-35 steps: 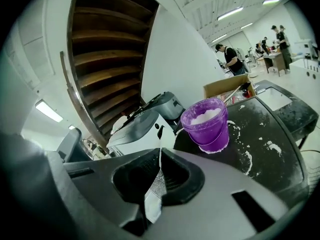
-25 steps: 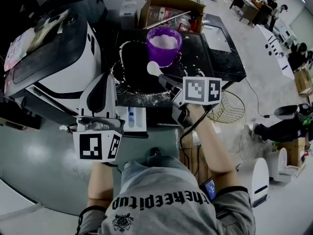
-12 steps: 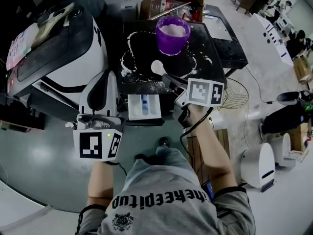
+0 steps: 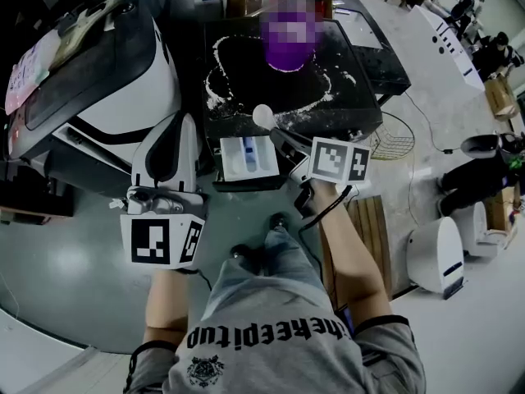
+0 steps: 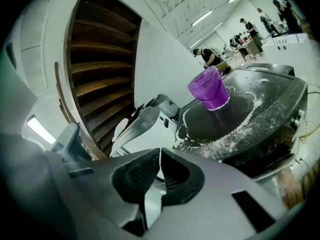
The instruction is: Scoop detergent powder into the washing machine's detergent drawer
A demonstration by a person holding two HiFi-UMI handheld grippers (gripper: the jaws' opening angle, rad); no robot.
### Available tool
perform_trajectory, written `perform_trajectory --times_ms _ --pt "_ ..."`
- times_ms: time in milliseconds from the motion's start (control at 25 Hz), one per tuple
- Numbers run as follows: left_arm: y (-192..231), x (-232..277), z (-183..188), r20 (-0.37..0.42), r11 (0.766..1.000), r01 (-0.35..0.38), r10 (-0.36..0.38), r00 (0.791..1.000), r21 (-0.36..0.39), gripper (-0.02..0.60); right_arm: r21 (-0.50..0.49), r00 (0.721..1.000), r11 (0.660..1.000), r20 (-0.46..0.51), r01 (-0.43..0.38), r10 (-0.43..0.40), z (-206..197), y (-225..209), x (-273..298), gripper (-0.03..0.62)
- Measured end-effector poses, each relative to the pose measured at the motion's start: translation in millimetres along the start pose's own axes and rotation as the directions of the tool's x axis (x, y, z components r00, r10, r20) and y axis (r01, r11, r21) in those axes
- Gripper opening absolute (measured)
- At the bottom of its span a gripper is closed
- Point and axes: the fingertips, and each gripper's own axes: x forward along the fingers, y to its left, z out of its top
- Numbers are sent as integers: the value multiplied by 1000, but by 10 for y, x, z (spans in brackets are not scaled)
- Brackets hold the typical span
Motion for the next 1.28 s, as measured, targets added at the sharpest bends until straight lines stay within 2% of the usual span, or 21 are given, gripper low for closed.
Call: perform_trajectory --times_ms 360,800,1000,1280 --pt "3 -294 -82 -20 1000 24 -24 1000 -13 3 42 999 999 9 30 -31 -454 -66 1 8" --pt "140 -631 -176 -47 1000 5 -6 999 -16 3 72 996 994 -29 87 -85 -1032 -201 168 8" --pt "241 -746 -189 -52 1000 -12 11 999 -18 3 40 989 990 -68 136 -133 -1234 -272 283 8" --pt "407 -877 -241 -62 999 -44 43 997 -24 3 -61 968 975 -123 212 -218 -1423 -367 449 8"
